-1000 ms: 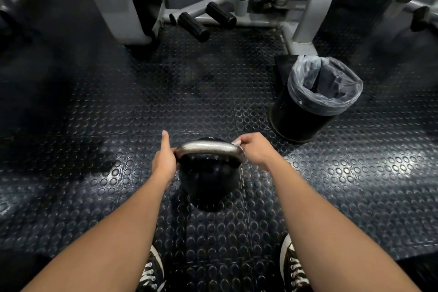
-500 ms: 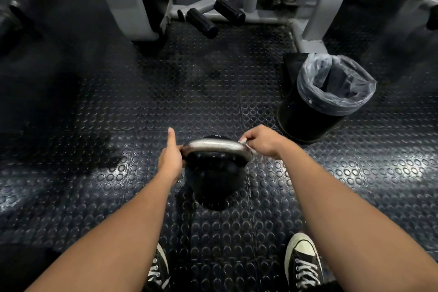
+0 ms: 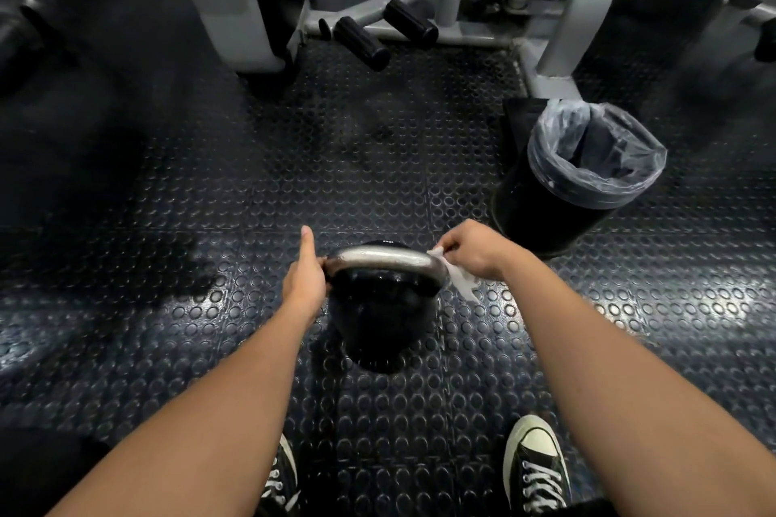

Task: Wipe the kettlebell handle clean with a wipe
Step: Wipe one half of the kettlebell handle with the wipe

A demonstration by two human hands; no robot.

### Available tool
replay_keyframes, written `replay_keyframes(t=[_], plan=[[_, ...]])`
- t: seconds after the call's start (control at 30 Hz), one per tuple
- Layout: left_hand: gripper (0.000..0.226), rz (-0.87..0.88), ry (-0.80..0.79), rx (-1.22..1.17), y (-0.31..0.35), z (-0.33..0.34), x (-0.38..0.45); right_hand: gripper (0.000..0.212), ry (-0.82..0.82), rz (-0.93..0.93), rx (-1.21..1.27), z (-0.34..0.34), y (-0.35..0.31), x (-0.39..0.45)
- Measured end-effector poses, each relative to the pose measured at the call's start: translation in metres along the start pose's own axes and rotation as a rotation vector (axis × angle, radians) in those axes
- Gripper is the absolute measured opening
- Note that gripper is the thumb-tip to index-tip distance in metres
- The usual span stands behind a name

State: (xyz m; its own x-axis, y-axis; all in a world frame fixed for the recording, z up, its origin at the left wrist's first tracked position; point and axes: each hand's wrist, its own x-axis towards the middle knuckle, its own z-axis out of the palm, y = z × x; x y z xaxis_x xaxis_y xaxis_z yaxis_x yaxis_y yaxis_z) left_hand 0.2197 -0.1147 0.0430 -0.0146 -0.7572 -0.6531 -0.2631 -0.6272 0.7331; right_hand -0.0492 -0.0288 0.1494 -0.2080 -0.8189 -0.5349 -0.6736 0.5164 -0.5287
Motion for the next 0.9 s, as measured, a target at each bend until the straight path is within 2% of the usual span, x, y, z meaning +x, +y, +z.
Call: replay_keyframes(t=[0.27,0.47,0.63,0.73,0.9], plan=[[0.125,0.032,-0.062,-0.019,0.0,0.0,-0.002,0.029,-0.049,-0.042,-0.039,-0.005,-0.016,0.005],[0.122,0.031,-0.069,0.0,0.002,0.001,-0.005,0.033,-0.015,0.018,-0.012,0.008,0.0,0.004],[0.122,0.013,-0.053,-0.032,-0.001,0.001,0.001,0.025,-0.135,-0.071,0.007,-0.008,-0.015,0.003],[0.126,0.002,-0.056,-0.037,-0.003,0.0,0.003,0.02,-0.092,-0.046,-0.067,-0.005,-0.004,0.002],[0.132,-0.02,-0.05,-0.026,-0.006,-0.003,0.009,0.026,-0.048,-0.001,-0.082,0.01,0.0,0.008]])
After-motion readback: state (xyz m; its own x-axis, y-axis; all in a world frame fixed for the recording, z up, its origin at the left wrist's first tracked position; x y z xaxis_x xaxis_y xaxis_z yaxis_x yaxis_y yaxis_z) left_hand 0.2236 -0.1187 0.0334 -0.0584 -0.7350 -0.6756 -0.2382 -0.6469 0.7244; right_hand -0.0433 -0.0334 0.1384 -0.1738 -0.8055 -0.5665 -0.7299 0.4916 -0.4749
